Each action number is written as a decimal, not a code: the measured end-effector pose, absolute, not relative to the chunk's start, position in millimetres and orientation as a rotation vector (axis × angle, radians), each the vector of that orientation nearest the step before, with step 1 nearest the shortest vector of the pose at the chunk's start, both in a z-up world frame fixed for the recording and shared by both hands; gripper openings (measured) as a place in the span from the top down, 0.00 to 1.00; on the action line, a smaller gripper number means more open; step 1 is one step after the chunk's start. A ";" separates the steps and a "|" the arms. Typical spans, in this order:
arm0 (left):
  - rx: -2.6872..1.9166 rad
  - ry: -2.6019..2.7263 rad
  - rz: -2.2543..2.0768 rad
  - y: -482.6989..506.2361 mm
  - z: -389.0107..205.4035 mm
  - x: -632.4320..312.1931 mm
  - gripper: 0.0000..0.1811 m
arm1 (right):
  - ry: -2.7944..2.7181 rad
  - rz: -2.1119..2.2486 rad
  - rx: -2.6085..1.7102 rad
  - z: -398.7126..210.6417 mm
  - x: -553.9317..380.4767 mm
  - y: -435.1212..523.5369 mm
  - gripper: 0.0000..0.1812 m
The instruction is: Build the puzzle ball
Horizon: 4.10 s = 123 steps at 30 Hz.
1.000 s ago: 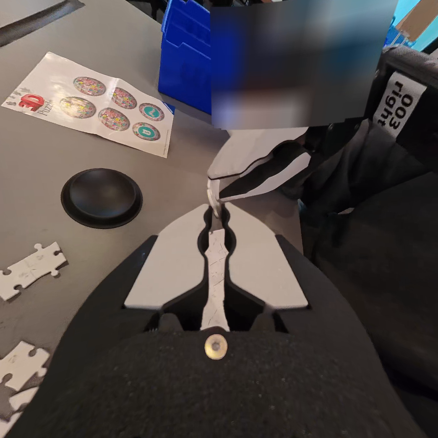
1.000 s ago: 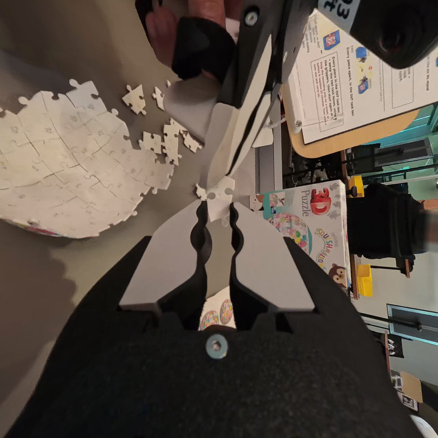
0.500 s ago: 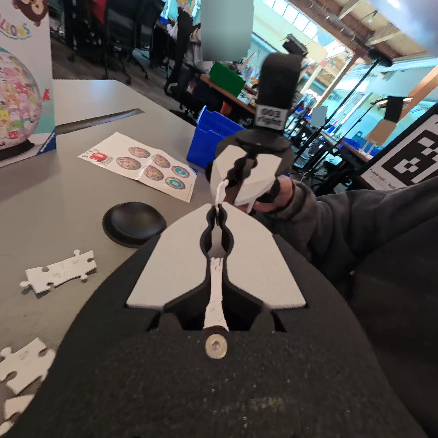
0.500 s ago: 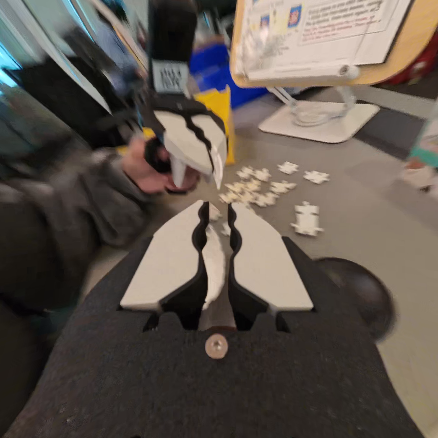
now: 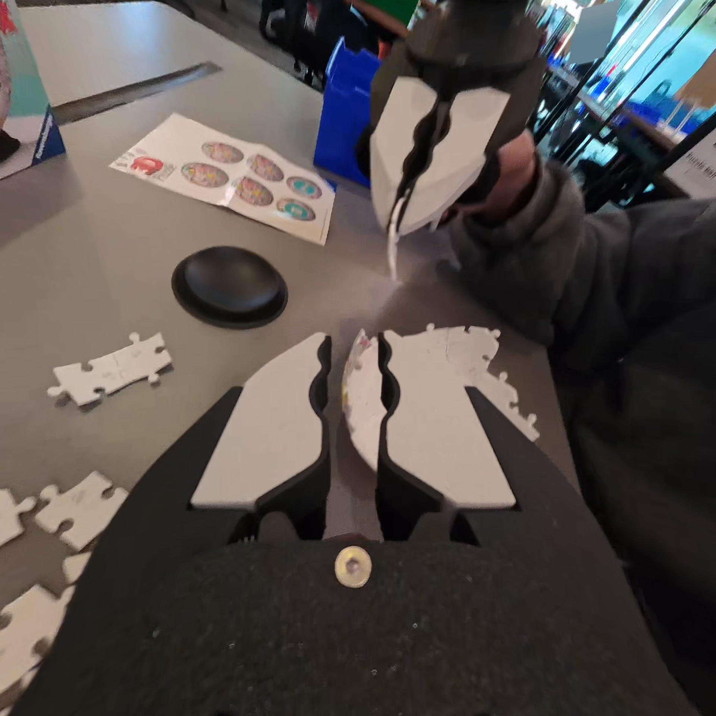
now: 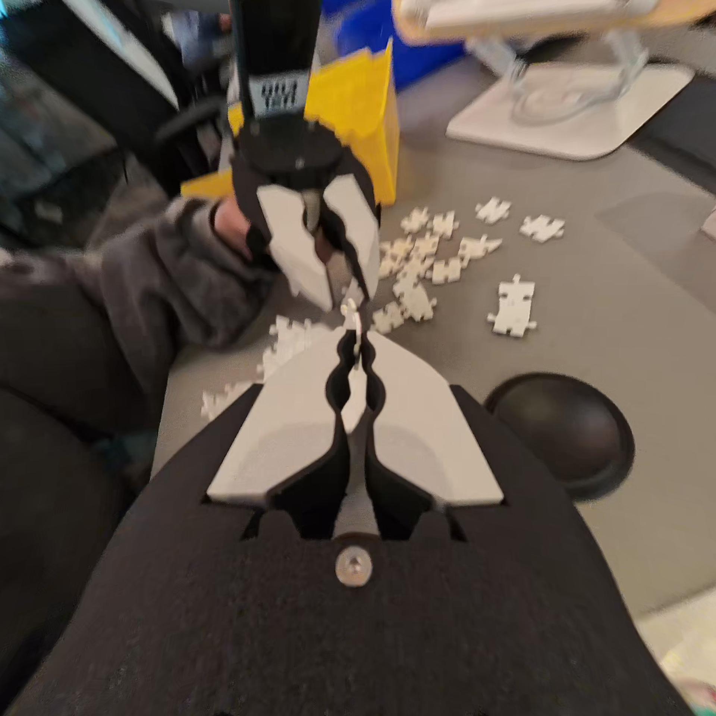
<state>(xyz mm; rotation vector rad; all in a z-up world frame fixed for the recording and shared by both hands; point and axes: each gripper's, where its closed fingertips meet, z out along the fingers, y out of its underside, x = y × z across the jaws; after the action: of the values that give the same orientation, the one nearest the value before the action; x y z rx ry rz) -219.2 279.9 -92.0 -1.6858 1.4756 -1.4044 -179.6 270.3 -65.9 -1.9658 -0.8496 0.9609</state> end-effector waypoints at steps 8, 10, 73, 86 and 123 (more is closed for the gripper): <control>-1.723 1.731 -1.153 267.5 -128.3 -220.0 0.86 | -1.313 0.528 -2.178 -98.2 -177.9 252.4 0.99; -1.736 1.750 -1.121 267.1 -135.0 -216.5 0.85 | -1.316 0.484 -2.205 -109.0 -179.6 255.0 0.99; -1.727 1.785 -1.007 267.0 -151.4 -209.7 0.99 | -1.467 0.024 -2.446 -145.2 -186.8 264.5 0.96; -1.812 1.759 -1.021 271.2 -159.0 -211.3 0.99 | -1.476 0.067 -2.369 -153.4 -190.5 269.3 0.96; -1.833 1.747 -1.071 270.8 -160.7 -211.2 0.99 | -1.407 0.411 -2.425 -168.8 -196.1 270.2 0.91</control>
<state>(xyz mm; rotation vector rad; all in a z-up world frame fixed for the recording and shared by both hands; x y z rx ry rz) -211.2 270.8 -160.7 -1.8328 1.7467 -1.0714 -196.1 270.2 -168.8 -2.4248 -1.4071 0.4109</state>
